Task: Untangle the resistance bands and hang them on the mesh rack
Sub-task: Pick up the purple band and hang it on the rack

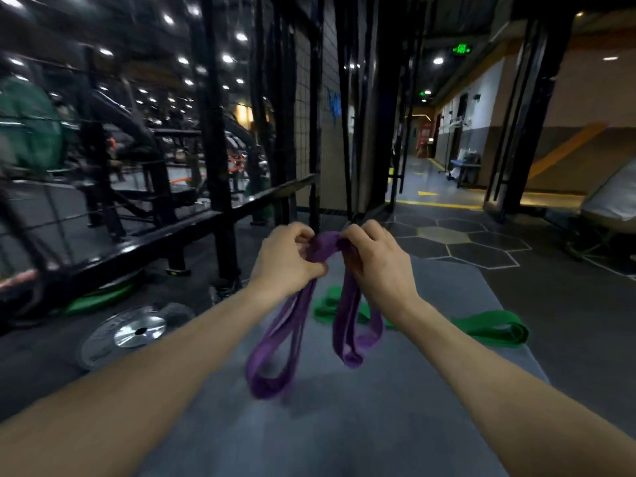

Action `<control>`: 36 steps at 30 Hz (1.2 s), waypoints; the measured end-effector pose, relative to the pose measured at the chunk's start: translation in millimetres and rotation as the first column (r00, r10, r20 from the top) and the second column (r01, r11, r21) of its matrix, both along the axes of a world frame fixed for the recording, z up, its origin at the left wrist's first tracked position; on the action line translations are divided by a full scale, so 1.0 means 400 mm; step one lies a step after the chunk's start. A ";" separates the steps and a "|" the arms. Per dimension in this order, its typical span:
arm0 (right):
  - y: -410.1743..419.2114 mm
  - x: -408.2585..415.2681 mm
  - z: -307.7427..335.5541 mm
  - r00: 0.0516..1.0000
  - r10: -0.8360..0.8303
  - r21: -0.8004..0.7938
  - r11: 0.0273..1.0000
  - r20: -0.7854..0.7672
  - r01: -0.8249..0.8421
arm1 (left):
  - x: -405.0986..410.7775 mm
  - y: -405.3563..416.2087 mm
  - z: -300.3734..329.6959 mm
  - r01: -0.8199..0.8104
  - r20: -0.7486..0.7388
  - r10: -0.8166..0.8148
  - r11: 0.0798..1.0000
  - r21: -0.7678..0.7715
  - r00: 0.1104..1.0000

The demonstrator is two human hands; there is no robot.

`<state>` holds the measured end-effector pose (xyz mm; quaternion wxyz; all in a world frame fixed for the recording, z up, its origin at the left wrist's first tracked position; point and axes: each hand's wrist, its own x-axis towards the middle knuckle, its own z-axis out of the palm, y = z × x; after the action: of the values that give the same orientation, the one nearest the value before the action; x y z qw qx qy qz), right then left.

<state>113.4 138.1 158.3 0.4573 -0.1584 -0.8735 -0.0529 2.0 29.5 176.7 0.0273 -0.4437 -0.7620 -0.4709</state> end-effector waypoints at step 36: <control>-0.354 -0.544 0.382 0.855 0.412 -0.278 0.821 -0.315 -0.498 | -0.353 -0.439 0.392 -0.416 -0.196 0.515 0.822 0.390 0.834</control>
<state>-104.0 -3.3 310.9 0.5232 -0.0278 -0.8189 0.2342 -139.3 -146.1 333.7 0.3292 -0.2952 -0.7450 -0.4995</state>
